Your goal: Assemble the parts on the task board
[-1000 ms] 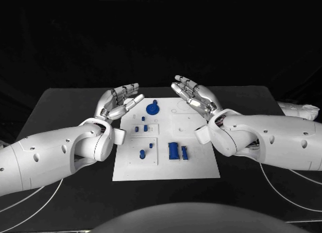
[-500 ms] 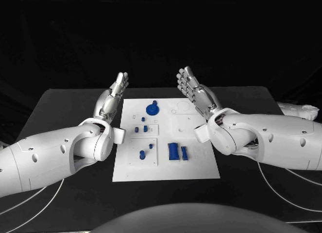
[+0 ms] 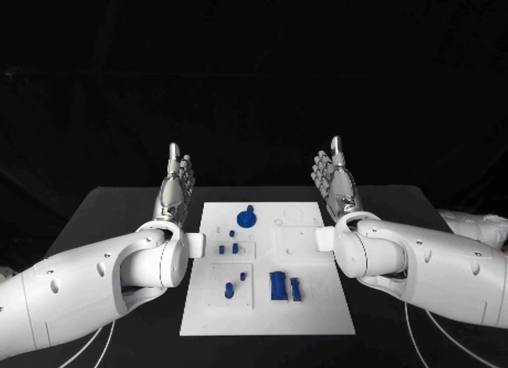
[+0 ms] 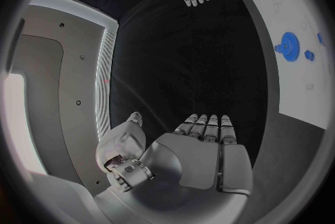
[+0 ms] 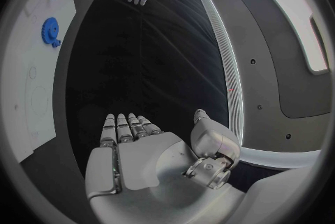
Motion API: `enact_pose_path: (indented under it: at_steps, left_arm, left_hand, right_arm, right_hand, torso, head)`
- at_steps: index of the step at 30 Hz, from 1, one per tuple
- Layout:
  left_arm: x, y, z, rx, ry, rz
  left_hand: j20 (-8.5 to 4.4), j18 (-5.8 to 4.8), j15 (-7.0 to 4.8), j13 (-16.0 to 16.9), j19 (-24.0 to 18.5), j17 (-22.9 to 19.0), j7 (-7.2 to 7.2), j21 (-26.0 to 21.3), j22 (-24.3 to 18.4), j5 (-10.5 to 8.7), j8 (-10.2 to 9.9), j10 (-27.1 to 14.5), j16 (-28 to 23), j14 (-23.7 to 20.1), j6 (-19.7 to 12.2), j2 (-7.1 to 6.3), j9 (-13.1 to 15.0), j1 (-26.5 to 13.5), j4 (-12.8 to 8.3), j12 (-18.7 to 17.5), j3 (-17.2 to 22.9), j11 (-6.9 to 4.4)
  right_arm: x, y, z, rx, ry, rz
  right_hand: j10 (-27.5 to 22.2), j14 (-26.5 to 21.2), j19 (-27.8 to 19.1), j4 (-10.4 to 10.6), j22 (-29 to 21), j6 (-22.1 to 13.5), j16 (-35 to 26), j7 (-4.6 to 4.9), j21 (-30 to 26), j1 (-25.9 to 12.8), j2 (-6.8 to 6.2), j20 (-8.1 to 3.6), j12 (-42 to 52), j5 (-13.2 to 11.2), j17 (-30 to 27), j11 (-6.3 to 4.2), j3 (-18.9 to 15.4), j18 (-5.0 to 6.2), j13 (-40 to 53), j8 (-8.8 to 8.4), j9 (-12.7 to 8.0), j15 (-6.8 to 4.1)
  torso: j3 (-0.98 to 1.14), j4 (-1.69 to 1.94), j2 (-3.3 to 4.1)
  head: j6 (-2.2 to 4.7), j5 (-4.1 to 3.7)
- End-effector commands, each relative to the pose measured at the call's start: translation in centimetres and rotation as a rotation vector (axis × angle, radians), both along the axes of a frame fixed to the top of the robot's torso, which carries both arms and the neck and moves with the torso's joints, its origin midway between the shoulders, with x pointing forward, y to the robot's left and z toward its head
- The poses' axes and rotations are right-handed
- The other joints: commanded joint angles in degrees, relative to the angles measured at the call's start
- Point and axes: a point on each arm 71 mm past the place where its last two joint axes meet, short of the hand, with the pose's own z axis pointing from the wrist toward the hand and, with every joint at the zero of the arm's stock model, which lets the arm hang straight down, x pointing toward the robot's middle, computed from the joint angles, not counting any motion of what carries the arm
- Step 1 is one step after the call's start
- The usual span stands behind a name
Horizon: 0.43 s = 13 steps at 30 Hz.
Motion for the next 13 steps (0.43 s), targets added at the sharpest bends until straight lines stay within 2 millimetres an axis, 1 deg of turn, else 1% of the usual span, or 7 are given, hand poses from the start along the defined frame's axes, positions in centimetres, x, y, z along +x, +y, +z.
enact_pose_path:
  at_steps: [1, 3, 6, 8, 13]
  left_arm:
    - [-0.03, 0.21, -0.29, 0.002, 0.053, 0.049]
    - [-0.03, 0.21, -0.29, 0.002, 0.053, 0.049]
    - [-0.03, 0.21, -0.29, 0.002, 0.053, 0.049]
    - [-0.03, 0.21, -0.29, 0.002, 0.053, 0.049]
    - [-0.03, 0.21, -0.29, 0.002, 0.053, 0.049]
  left_hand:
    - [-0.21, -0.39, -0.01, -0.05, -0.05, -0.05, 0.02, -0.20, -1.40, -0.15, -0.18, -0.31, -0.20, -0.29, -0.29, 0.01, -0.06, -0.43, -0.20, -0.18, 0.06, 0.01]
    - [-0.21, -0.39, -0.01, -0.05, -0.05, -0.05, 0.02, -0.20, -1.40, -0.15, -0.18, -0.31, -0.20, -0.29, -0.29, 0.01, -0.06, -0.43, -0.20, -0.18, 0.06, 0.01]
    - [-0.21, -0.39, -0.01, -0.05, -0.05, -0.05, 0.02, -0.20, -1.40, -0.15, -0.18, -0.31, -0.20, -0.29, -0.29, 0.01, -0.06, -0.43, -0.20, -0.18, 0.06, 0.01]
    - [-0.21, -0.39, -0.01, -0.05, -0.05, -0.05, 0.02, -0.20, -1.40, -0.15, -0.18, -0.31, -0.20, -0.29, -0.29, 0.01, -0.06, -0.43, -0.20, -0.18, 0.06, 0.01]
    - [-0.21, -0.39, -0.01, -0.05, -0.05, -0.05, 0.02, -0.20, -1.40, -0.15, -0.18, -0.31, -0.20, -0.29, -0.29, 0.01, -0.06, -0.43, -0.20, -0.18, 0.06, 0.01]
  right_arm:
    - [0.03, -0.40, -0.28, 0.006, 0.036, -0.063]
    - [0.03, -0.40, -0.28, 0.006, 0.036, -0.063]
    - [0.03, -0.40, -0.28, 0.006, 0.036, -0.063]
    - [0.03, -0.40, -0.28, 0.006, 0.036, -0.063]
    - [0.03, -0.40, -0.28, 0.006, 0.036, -0.063]
  right_hand:
    - [-0.27, 0.00, 0.02, -0.22, -0.05, 0.00, -0.13, -0.21, -0.21, -0.32, 0.02, -0.30, -0.19, -0.19, -0.05, 0.03, -0.02, -0.36, -0.05, -0.19, -0.05, -0.29]
    - [-0.27, 0.00, 0.02, -0.22, -0.05, 0.00, -0.13, -0.21, -0.21, -0.32, 0.02, -0.30, -0.19, -0.19, -0.05, 0.03, -0.02, -0.36, -0.05, -0.19, -0.05, -0.29]
    - [-0.27, 0.00, 0.02, -0.22, -0.05, 0.00, -0.13, -0.21, -0.21, -0.32, 0.02, -0.30, -0.19, -0.19, -0.05, 0.03, -0.02, -0.36, -0.05, -0.19, -0.05, -0.29]
    - [-0.27, 0.00, 0.02, -0.22, -0.05, 0.00, -0.13, -0.21, -0.21, -0.32, 0.02, -0.30, -0.19, -0.19, -0.05, 0.03, -0.02, -0.36, -0.05, -0.19, -0.05, -0.29]
    - [-0.27, 0.00, 0.02, -0.22, -0.05, 0.00, -0.13, -0.21, -0.21, -0.32, 0.02, -0.30, -0.19, -0.19, -0.05, 0.03, -0.02, -0.36, -0.05, -0.19, -0.05, -0.29]
  torso:
    - [0.33, -0.67, -1.32]
    - [0.39, -0.80, -1.58]
    - [0.46, -0.94, -1.86]
    - [0.48, -0.98, -1.93]
    - [0.48, -0.98, -1.93]
  head:
    - [3.09, 0.97]
    - [3.94, 1.23]
    - [4.88, 1.51]
    - [5.09, 1.58]
    - [5.10, 1.58]
